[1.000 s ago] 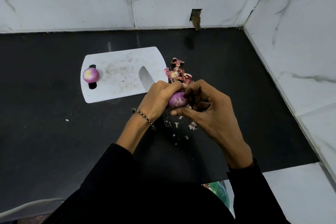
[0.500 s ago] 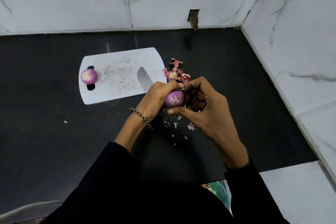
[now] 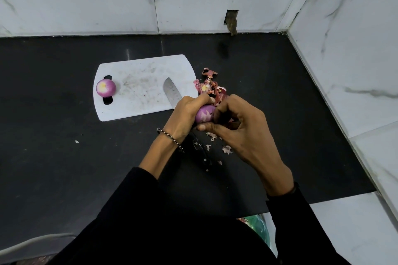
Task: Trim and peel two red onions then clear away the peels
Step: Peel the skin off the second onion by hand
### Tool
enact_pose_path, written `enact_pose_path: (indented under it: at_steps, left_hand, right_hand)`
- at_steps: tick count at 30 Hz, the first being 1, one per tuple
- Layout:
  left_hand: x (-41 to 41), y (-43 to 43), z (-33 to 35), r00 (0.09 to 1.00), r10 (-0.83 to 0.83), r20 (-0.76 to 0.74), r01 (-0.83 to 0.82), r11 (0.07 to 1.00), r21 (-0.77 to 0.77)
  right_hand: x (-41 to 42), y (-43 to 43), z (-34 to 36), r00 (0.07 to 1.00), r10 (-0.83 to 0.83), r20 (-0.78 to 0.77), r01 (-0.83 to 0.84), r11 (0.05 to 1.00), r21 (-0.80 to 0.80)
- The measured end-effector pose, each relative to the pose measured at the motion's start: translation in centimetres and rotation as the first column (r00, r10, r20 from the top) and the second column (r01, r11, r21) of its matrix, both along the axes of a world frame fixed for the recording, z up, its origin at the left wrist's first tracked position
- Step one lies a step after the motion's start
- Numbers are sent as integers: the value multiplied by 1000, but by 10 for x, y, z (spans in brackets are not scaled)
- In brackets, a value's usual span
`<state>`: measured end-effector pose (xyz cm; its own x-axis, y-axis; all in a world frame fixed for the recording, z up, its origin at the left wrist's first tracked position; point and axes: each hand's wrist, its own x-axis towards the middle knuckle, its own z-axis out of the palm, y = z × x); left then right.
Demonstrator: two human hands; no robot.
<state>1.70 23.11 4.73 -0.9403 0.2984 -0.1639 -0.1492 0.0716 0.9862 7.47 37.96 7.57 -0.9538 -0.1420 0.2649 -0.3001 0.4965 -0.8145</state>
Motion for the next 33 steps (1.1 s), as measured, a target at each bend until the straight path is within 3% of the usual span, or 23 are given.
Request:
enact_pose_path:
  at_steps: [5, 7, 11, 14, 23, 27, 33]
  left_hand:
    - [-1, -1, 2, 1000, -10, -23, 10, 1000, -5]
    - [0, -1, 4, 999, 8, 40, -10, 999, 43]
    - [4, -4, 9, 997, 16, 70, -21, 997, 68]
    - [4, -7, 10, 1000, -21, -11, 21, 999, -27]
    - [10, 2, 12, 979, -52, 199, 71, 993, -91]
    - [9, 2, 11, 951, -15, 309, 40, 996, -74]
    - [8, -1, 9, 929, -58, 365, 61, 998, 1]
  right_hand:
    - [3, -1, 1, 994, -65, 87, 71, 995, -70]
    - [4, 1, 5, 992, -43, 116, 53, 995, -82]
    - [6, 6, 10, 996, 1, 92, 4, 999, -53]
    - [7, 9, 7, 1000, -21, 15, 21, 1000, -7]
    - [4, 2, -8, 987, -73, -141, 115, 941, 318]
    - [15, 3, -13, 995, -38, -90, 60, 966, 252]
    - [23, 11, -14, 987, -140, -80, 155, 963, 223]
